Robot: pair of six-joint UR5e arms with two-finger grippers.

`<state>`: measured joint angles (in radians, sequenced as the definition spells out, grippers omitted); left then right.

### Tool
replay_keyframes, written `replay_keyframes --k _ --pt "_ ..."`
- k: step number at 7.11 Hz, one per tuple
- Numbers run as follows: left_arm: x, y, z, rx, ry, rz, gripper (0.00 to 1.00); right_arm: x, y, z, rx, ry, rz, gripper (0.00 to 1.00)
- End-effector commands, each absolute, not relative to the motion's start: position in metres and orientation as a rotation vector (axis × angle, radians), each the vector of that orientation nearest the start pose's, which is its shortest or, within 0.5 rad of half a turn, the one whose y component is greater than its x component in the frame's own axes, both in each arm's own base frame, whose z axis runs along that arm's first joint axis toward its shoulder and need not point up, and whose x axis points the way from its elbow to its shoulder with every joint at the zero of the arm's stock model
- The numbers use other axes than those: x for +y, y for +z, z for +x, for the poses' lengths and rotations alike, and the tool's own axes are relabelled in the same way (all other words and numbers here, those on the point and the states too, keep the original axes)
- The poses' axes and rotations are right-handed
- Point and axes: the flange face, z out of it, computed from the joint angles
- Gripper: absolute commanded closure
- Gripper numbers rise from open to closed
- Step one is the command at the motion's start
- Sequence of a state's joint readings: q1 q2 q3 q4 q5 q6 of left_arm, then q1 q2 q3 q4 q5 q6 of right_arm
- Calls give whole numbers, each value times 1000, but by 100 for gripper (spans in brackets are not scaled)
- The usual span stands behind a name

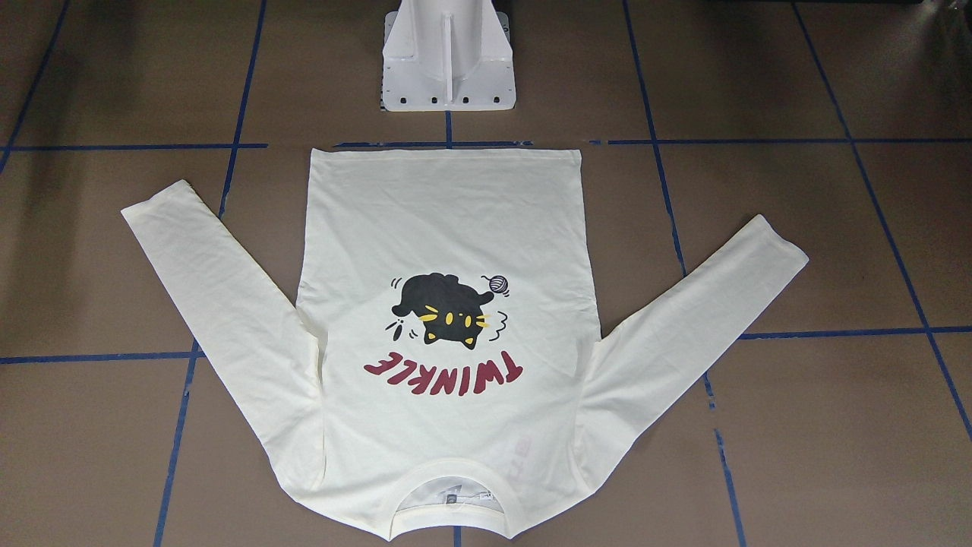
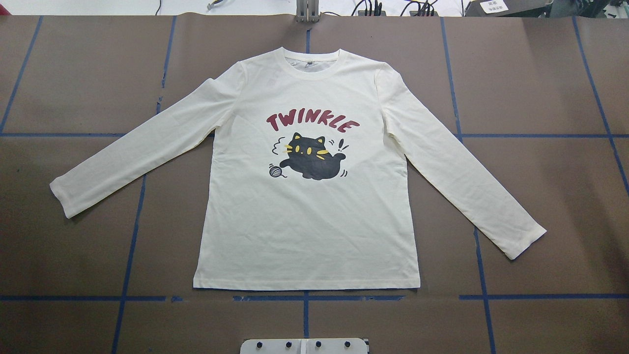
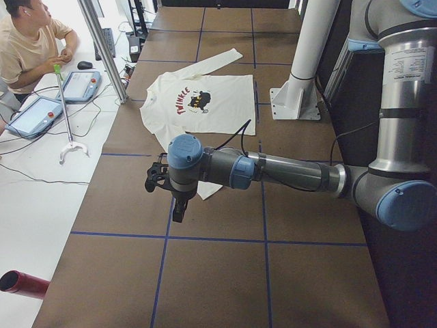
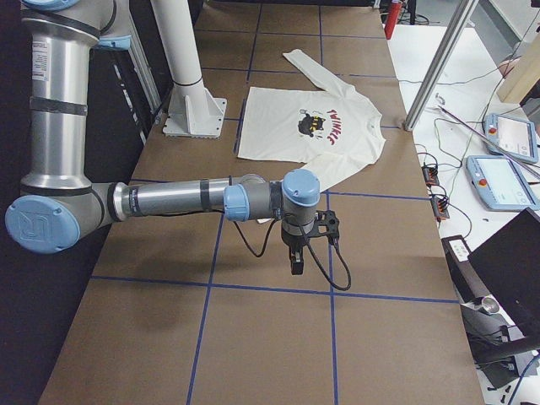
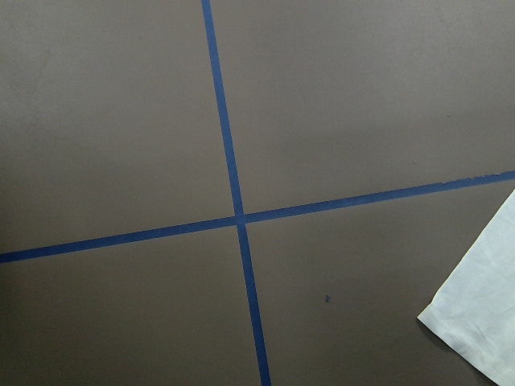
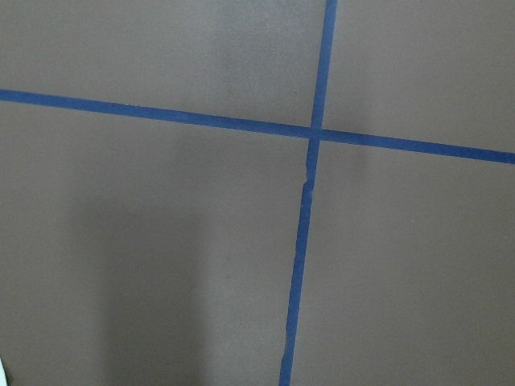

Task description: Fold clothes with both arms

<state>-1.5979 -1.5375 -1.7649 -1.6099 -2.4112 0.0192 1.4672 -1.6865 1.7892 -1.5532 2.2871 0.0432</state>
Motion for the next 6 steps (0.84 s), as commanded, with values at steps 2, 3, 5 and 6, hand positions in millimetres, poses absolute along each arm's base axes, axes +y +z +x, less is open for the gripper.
replay_keyframes --k 2,3,5,6 --pt "-460 564 -67 834 102 227 0 -446 613 15 -747 -101 47 0" --pt "-459 563 -68 832 101 227 0 -445 612 12 -773 -104 40 0" --pt "-454 559 -67 835 104 233 0 -440 616 -28 -828 -181 32 0" --pt "-452 558 -66 838 109 235 0 -439 611 -40 -830 -206 84 0"
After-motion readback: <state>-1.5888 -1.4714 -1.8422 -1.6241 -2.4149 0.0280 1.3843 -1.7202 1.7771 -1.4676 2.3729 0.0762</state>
